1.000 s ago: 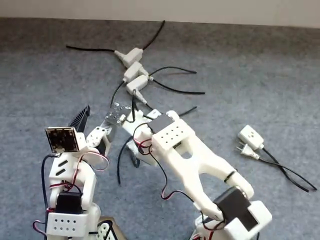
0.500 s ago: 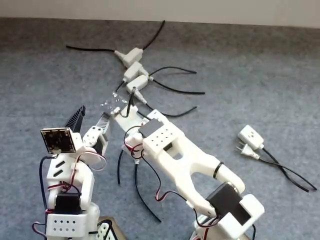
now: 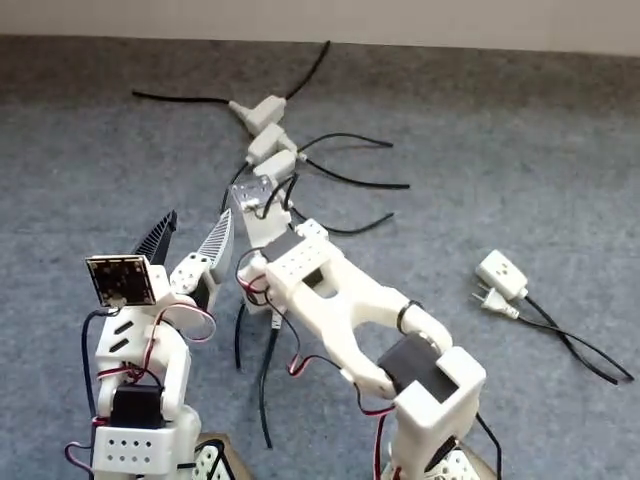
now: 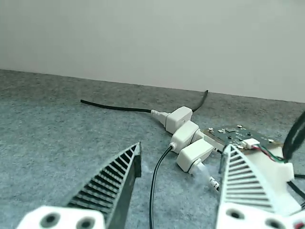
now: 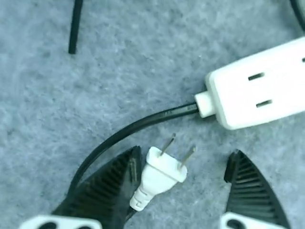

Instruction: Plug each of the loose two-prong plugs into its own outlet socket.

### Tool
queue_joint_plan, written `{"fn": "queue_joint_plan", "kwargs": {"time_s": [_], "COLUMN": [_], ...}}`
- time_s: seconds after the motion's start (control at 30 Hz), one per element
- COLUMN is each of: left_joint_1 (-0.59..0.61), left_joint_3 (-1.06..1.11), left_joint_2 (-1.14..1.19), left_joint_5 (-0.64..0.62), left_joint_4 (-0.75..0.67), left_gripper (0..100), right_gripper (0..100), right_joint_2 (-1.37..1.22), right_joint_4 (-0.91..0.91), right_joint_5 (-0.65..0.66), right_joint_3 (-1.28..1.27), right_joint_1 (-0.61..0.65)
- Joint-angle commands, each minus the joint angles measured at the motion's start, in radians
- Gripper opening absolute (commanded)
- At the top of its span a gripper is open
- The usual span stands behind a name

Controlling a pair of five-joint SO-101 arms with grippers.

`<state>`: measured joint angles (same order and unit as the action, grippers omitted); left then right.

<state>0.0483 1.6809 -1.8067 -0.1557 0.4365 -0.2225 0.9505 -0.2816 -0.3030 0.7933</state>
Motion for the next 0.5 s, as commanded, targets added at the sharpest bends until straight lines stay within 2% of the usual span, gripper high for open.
{"fn": "queue_joint_plan", "kwargs": {"time_s": [0.0,0.17,0.27,0.47], "left_joint_1": [-0.005,-0.035,-0.033,0.01], "left_joint_3": [0.013,0.013,0.013,0.013], "left_joint_2": [-0.008,-0.008,-0.008,-0.01], "left_joint_5": [-0.005,-0.002,0.0,0.0], "left_joint_4": [-0.002,0.003,0.003,0.0], "left_gripper": [27,27,27,27], "right_gripper": [27.7,27.7,27.7,27.7], "right_joint_2": [0.012,0.008,0.005,0.004], "right_joint_4": [0.108,0.262,0.286,0.283], "right_joint_5": [-0.035,-0.035,-0.04,-0.298], "right_joint_3": [0.119,0.203,0.209,0.216], "right_joint_1": [-0.005,0.012,0.033,0.038]}}
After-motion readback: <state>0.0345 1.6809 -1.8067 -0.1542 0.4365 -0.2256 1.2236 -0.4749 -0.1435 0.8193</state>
